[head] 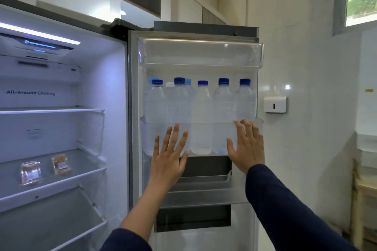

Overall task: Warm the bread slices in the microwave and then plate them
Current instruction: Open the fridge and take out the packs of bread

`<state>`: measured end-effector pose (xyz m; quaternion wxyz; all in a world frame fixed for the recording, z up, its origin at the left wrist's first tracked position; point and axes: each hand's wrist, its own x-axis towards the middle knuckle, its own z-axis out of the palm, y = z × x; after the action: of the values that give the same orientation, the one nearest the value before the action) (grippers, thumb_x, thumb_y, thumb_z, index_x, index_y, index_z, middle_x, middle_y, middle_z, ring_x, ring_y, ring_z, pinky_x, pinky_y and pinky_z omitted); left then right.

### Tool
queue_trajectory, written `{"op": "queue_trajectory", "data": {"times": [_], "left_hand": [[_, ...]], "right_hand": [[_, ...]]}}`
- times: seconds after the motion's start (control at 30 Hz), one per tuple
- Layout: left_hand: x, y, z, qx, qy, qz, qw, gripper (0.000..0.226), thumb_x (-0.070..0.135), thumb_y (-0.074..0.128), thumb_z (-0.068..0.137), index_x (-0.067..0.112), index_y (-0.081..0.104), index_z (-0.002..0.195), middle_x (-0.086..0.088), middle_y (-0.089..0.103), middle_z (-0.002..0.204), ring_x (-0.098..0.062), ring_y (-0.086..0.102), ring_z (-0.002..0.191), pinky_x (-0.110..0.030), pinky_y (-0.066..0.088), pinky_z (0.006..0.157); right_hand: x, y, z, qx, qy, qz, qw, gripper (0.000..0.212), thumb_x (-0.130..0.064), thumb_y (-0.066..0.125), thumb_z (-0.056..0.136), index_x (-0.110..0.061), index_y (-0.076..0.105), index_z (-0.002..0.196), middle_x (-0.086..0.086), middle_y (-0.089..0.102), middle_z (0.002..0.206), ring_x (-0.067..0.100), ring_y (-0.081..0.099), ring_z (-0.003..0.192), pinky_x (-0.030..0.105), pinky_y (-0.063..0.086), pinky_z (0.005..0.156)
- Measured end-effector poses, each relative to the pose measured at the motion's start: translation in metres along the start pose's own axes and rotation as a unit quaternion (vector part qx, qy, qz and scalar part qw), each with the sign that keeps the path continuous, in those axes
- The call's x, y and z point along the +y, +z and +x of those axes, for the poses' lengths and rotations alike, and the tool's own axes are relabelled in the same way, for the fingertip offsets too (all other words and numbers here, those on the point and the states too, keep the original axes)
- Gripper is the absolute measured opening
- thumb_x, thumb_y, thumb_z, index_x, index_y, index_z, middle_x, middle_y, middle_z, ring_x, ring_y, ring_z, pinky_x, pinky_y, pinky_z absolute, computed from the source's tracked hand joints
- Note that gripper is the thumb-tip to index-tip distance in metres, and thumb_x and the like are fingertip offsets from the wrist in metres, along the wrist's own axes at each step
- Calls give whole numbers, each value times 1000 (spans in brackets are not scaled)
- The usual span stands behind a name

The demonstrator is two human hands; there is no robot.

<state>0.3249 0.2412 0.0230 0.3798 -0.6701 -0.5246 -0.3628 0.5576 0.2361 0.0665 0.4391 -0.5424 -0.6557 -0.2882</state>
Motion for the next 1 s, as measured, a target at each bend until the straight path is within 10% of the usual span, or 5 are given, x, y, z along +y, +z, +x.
{"op": "queue_trajectory", "data": {"times": [0.5, 1.0], "left_hand": [[-31, -19, -23, -39, 10, -59, 997, 59, 40, 32, 96, 25, 13, 150, 0, 0, 158, -18, -3, 146, -47, 3, 116], [-221, -50, -124, -48, -146, -92, 984, 55, 39, 26, 95, 22, 19, 147, 9, 8, 154, -4, 4, 143, -32, 4, 118]], "right_hand": [[-35, 11, -34, -14, 82, 120, 989, 70, -14, 60, 85, -12, 24, 145, 12, 13, 155, 30, 12, 144, 45, 18, 116], [-285, 98, -98, -28, -248, 324, 913, 34, -19, 44, 82, -17, 47, 116, 4, 42, 132, 17, 41, 122, 29, 35, 106]]}}
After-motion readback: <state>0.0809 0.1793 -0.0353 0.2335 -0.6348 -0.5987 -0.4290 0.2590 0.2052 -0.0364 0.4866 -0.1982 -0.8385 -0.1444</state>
